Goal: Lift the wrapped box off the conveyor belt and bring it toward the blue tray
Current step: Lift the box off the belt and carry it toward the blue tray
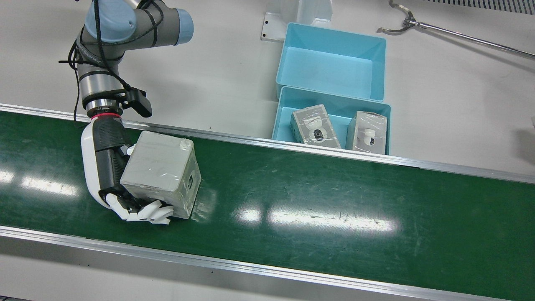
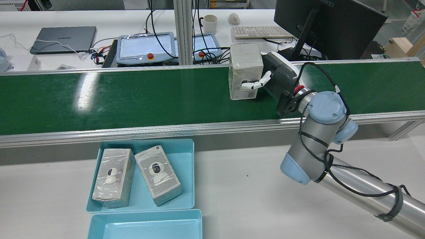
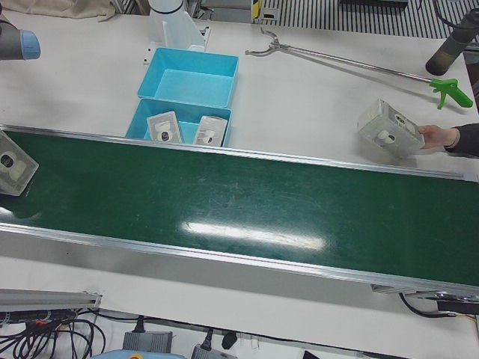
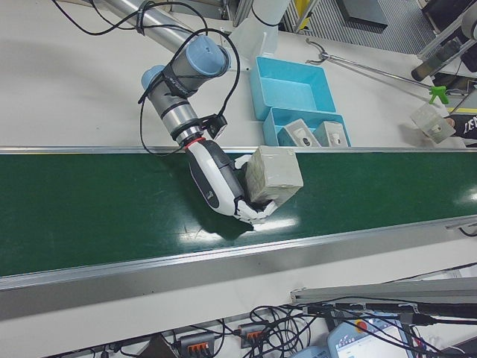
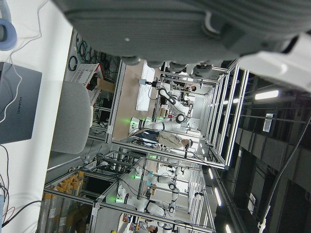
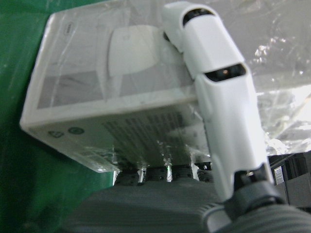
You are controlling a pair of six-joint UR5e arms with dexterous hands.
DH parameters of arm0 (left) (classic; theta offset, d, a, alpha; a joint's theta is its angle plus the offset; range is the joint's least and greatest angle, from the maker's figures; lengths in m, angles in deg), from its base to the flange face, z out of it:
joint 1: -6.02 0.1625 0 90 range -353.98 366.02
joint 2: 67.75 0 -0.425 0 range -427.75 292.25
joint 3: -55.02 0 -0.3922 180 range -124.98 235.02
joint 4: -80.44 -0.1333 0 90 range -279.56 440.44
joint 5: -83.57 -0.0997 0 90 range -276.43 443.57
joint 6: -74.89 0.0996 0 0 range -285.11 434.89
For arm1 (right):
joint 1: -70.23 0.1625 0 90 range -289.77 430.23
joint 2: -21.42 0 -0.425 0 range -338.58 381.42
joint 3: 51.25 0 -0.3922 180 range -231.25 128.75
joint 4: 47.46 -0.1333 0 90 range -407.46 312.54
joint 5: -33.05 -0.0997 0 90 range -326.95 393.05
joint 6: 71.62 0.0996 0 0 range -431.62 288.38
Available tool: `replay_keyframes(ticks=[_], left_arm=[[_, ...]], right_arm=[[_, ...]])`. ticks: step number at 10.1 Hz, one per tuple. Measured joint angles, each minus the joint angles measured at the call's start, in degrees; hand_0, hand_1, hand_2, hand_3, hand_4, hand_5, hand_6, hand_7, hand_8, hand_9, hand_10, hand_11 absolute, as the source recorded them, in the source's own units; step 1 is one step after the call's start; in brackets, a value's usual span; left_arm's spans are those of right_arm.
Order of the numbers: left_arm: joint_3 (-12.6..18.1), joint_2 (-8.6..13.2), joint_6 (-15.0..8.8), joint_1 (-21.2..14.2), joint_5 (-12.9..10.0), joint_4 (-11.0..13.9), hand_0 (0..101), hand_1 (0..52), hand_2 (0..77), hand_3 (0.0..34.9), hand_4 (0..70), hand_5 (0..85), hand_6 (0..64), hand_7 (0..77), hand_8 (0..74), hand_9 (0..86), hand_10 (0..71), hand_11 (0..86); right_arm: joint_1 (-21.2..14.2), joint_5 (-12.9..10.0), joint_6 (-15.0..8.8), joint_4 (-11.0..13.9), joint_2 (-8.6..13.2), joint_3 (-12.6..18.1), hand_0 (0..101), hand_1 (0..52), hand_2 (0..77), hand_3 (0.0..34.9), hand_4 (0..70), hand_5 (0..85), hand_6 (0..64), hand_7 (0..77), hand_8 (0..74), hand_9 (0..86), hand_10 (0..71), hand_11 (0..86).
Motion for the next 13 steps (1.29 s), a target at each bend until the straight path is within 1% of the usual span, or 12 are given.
replay_keyframes(ticks=[1, 2, 3, 4, 5, 7, 9, 10, 11, 13], left_arm=[[0.0, 0.0, 0.0, 0.0, 0.0, 0.0, 0, 0.0, 1.1, 0.0, 0.0, 1.1, 0.5, 0.5, 0.5, 0.5, 0.0, 0.5], [0.0, 0.0, 0.0, 0.0, 0.0, 0.0, 0, 0.0, 0.5, 0.0, 0.0, 1.1, 0.5, 0.5, 0.5, 0.0, 0.5, 0.5], [0.0, 0.0, 0.0, 0.0, 0.0, 0.0, 0, 0.0, 0.5, 0.0, 0.0, 1.1, 0.5, 0.5, 0.5, 0.0, 0.5, 0.5], [0.0, 0.0, 0.0, 0.0, 0.0, 0.0, 0, 0.0, 0.5, 0.0, 0.0, 1.1, 0.5, 0.5, 0.5, 0.0, 0.5, 0.5], [0.0, 0.0, 0.0, 0.0, 0.0, 0.0, 0, 0.0, 1.1, 0.0, 0.0, 1.1, 0.5, 0.5, 0.5, 0.5, 0.5, 0.5], [0.0, 0.0, 0.0, 0.0, 0.0, 0.0, 0, 0.0, 1.1, 0.0, 0.0, 1.1, 0.5, 0.5, 0.5, 0.0, 0.5, 0.5], [0.0, 0.0, 0.0, 0.0, 0.0, 0.0, 0, 0.0, 1.1, 0.0, 0.0, 1.1, 0.5, 0.5, 0.5, 0.0, 0.5, 0.5], [0.0, 0.0, 0.0, 0.0, 0.0, 0.0, 0, 0.0, 1.1, 0.0, 0.0, 1.1, 0.5, 0.5, 0.5, 0.0, 0.5, 0.5], [0.0, 0.0, 0.0, 0.0, 0.0, 0.0, 0, 0.0, 1.1, 0.0, 0.0, 1.1, 0.5, 0.5, 0.5, 0.5, 0.5, 0.5], [0.0, 0.0, 0.0, 0.0, 0.0, 0.0, 0, 0.0, 1.1, 0.0, 0.0, 1.1, 0.5, 0.5, 0.5, 0.5, 0.0, 0.5]], right_arm=[[0.6, 0.1, 0.0, 0.8, 0.3, 0.9, 58, 6.5, 36.0, 0.7, 25.1, 52.9, 33.8, 33.8, 38.7, 36.5, 33.3, 29.5], [0.9, 0.2, 0.0, 1.3, 0.7, 2.5, 58, 6.5, 36.0, 0.7, 25.1, 52.9, 33.8, 33.8, 38.7, 36.5, 33.3, 29.5], [0.7, 0.4, 0.1, 1.9, 1.5, 4.1, 56, 4.4, 36.5, 0.7, 26.2, 55.6, 36.0, 34.9, 41.5, 38.2, 36.5, 31.6], [-0.3, 1.0, 0.1, 3.1, 2.9, 5.5, 56, 4.4, 36.5, 0.8, 26.7, 57.8, 37.6, 36.0, 43.6, 39.3, 38.7, 32.2], [-1.9, 1.8, 0.2, 4.8, 5.0, 6.4, 55, 4.4, 36.5, 0.4, 27.3, 59.5, 39.3, 36.5, 45.3, 39.8, 40.9, 32.7], [-6.2, 3.0, 0.4, 6.9, 9.5, 7.1, 55, 4.4, 36.5, 0.4, 27.8, 61.1, 39.8, 37.6, 46.9, 40.4, 43.1, 32.7], [-10.7, 3.2, 0.4, 7.7, 12.9, 7.2, 54, 4.4, 36.5, 0.2, 27.8, 62.2, 40.9, 37.6, 48.0, 40.4, 44.2, 32.7], [-12.7, 3.2, 0.4, 7.9, 14.0, 7.1, 55, 4.4, 36.5, 0.3, 27.8, 62.2, 41.5, 38.2, 48.5, 40.4, 45.3, 32.7], [-14.3, 3.2, 0.3, 8.0, 14.7, 6.9, 55, 1.6, 37.6, 0.4, 28.4, 62.7, 42.0, 38.2, 49.6, 40.4, 45.3, 32.7], [-16.8, 3.6, 0.2, 8.2, 15.7, 6.6, 55, 1.1, 37.6, 0.3, 28.4, 62.7, 42.0, 38.2, 49.6, 40.4, 45.3, 32.7]])
